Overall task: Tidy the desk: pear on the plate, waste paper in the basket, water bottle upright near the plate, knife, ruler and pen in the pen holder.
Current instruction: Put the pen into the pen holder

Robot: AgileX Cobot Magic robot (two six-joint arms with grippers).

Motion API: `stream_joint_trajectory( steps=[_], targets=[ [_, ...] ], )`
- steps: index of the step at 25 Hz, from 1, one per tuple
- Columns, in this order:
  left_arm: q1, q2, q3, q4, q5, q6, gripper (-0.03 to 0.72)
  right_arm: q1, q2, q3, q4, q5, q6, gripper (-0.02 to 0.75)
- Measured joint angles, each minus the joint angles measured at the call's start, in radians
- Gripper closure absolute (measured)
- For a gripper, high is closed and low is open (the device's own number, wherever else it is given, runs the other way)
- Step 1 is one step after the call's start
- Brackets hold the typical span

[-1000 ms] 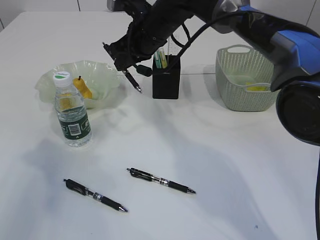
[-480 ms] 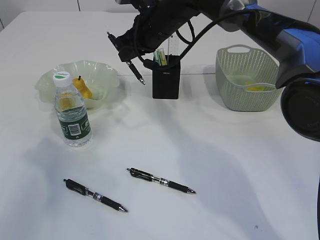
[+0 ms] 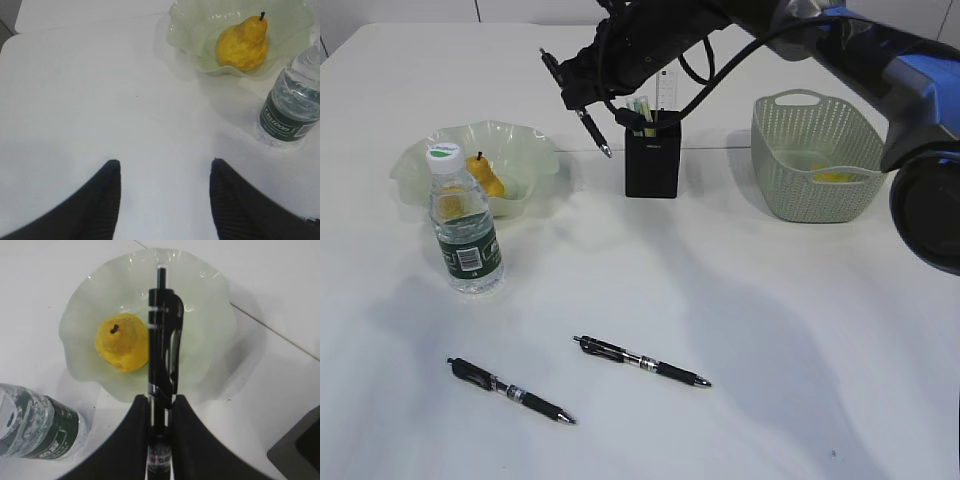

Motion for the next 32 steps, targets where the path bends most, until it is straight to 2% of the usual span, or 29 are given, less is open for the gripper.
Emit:
stream_joint_trajectory(
  steps=[5,10,32],
  targets=[
    [0.000,0.000,0.000,0.000,0.000,0.000,0.286,-0.040,0.000,0.000,0.044,-0.011,0.057,0.668],
    [0.000,0.000,0.000,0.000,0.000,0.000,0.286,-0.045,0.000,0.000,0.058,-0.059,0.076,0.668],
    [0.000,0.000,0.000,0.000,-0.006,0.000,0.286,-0.045,0.044,0.000,0.065,-0.290,-0.103,0.666]
  ],
)
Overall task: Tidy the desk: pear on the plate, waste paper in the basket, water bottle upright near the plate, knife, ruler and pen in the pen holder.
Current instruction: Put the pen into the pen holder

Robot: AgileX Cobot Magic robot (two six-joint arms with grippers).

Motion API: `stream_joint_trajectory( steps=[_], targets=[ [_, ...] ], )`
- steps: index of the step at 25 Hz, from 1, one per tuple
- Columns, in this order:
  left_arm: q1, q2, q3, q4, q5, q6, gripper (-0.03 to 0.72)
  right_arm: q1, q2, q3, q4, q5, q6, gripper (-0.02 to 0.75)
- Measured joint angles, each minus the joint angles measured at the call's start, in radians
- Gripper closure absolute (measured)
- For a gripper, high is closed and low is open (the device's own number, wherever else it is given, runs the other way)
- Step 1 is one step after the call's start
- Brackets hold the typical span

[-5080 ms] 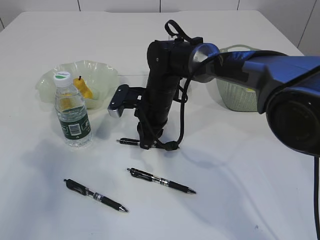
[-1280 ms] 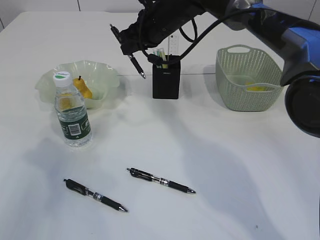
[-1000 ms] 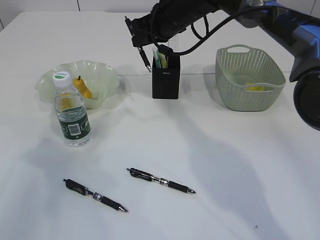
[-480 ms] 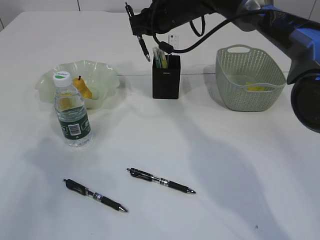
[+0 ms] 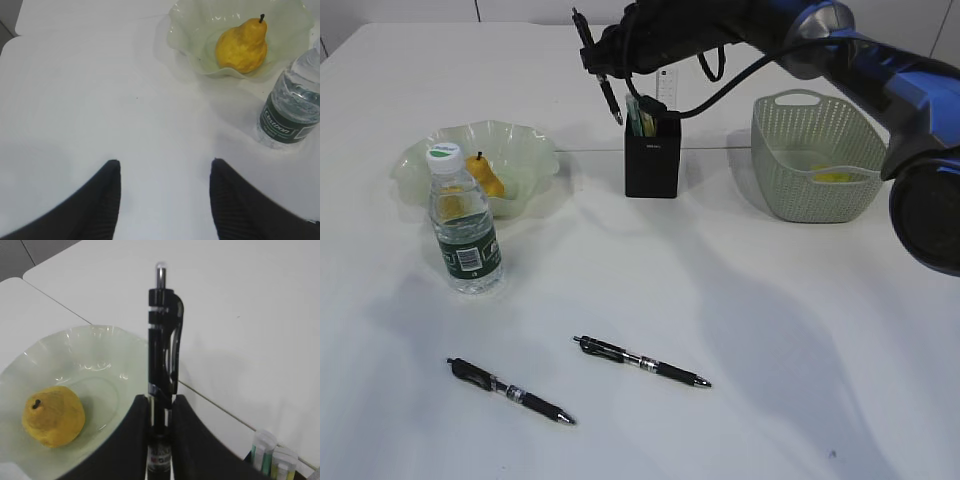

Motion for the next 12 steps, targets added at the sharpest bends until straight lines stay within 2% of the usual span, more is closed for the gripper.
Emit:
stream_joint_trajectory(
  steps=[6,12],
  targets=[
    [0.000,0.000,0.000,0.000,0.000,0.000,0.286,0.000,0.021,0.000,-0.002,-0.045,-0.002,0.666],
    [0.000,0.000,0.000,0.003,0.000,0.000,0.286,0.000,0.021,0.000,-0.050,-0.078,-0.002,0.666]
  ],
)
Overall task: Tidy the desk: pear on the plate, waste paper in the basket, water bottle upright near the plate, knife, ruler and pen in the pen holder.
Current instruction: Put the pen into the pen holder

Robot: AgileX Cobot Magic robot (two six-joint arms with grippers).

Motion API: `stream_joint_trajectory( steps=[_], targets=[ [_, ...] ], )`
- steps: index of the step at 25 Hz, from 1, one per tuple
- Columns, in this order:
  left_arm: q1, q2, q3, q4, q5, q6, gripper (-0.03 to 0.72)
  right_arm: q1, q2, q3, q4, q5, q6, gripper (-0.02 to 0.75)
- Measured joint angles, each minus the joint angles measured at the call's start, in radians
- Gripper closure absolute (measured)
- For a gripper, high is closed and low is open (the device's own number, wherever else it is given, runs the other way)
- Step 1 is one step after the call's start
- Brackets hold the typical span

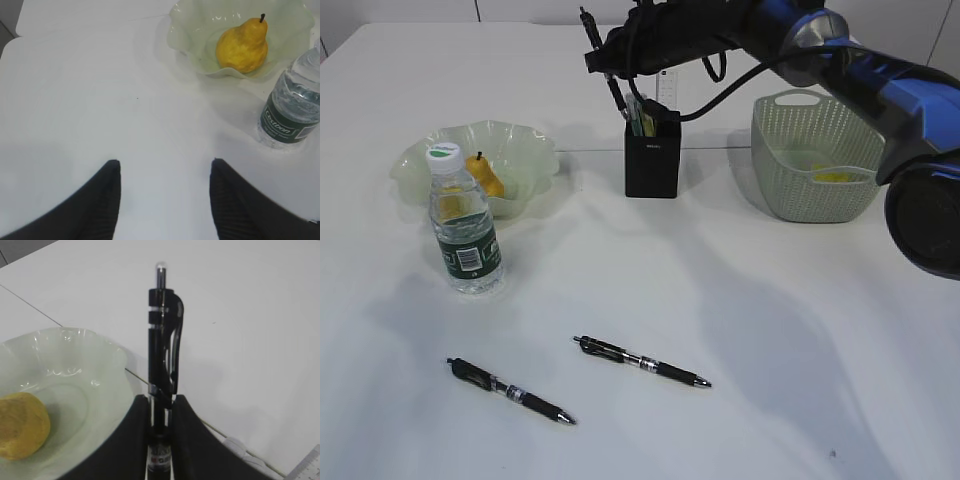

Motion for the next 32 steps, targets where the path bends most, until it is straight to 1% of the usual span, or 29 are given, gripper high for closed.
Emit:
stream_joint_trajectory(
  steps=[8,18,24,32],
  targets=[
    [0.000,0.000,0.000,0.002,0.000,0.000,0.286,0.000,0.000,0.000,-0.036,-0.079,-0.002,0.666],
    [0.000,0.000,0.000,0.027,0.000,0.000,0.286,0.000,0.007,0.003,-0.118,-0.162,-0.002,0.666],
    [0.000,0.000,0.000,0.034,0.000,0.000,0.286,0.000,0.053,0.015,-0.126,-0.233,-0.002,0.666],
    [0.000,0.000,0.000,0.036,-0.004,0.000,0.286,-0.001,0.074,0.019,-0.126,-0.273,-0.002,0.665]
  ],
)
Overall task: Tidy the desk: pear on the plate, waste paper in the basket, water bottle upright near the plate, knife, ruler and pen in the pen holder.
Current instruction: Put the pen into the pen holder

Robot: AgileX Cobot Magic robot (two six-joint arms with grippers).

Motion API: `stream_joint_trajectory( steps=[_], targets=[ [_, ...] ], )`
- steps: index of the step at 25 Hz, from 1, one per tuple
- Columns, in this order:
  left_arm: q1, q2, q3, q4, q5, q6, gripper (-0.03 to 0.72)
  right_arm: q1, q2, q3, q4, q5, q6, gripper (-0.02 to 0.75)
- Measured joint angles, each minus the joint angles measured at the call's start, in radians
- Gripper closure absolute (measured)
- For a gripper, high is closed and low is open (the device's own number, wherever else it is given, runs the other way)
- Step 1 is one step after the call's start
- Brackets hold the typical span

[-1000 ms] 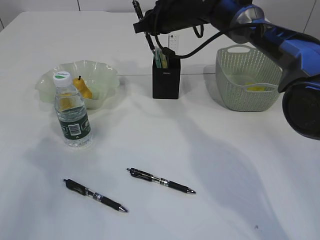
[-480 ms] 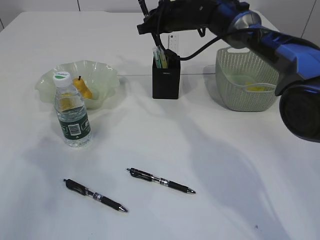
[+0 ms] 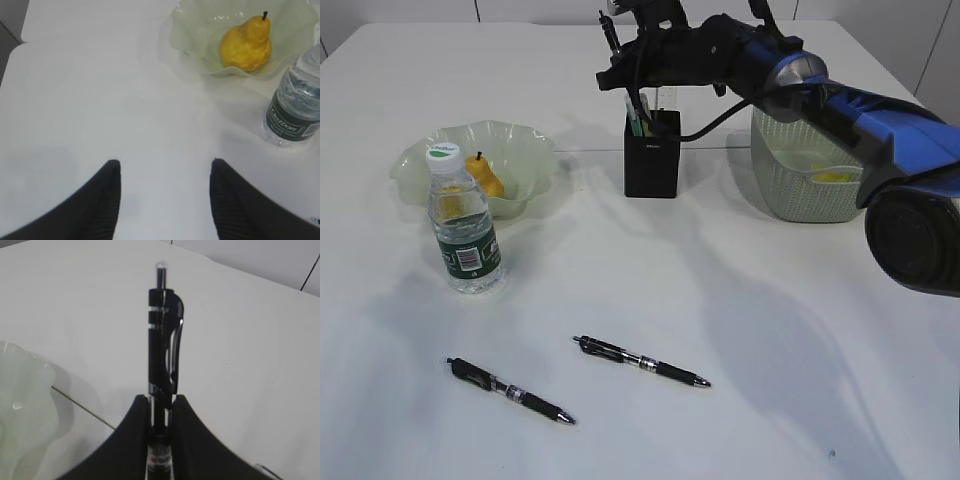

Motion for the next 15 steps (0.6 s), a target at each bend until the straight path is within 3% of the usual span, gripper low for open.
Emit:
stream_joint_trajectory(
  steps=[15],
  targets=[
    [0.000,0.000,0.000,0.001,-0.019,0.000,0.286,-0.023,0.000,0.000,0.000,0.054,0.021,0.665]
  ],
)
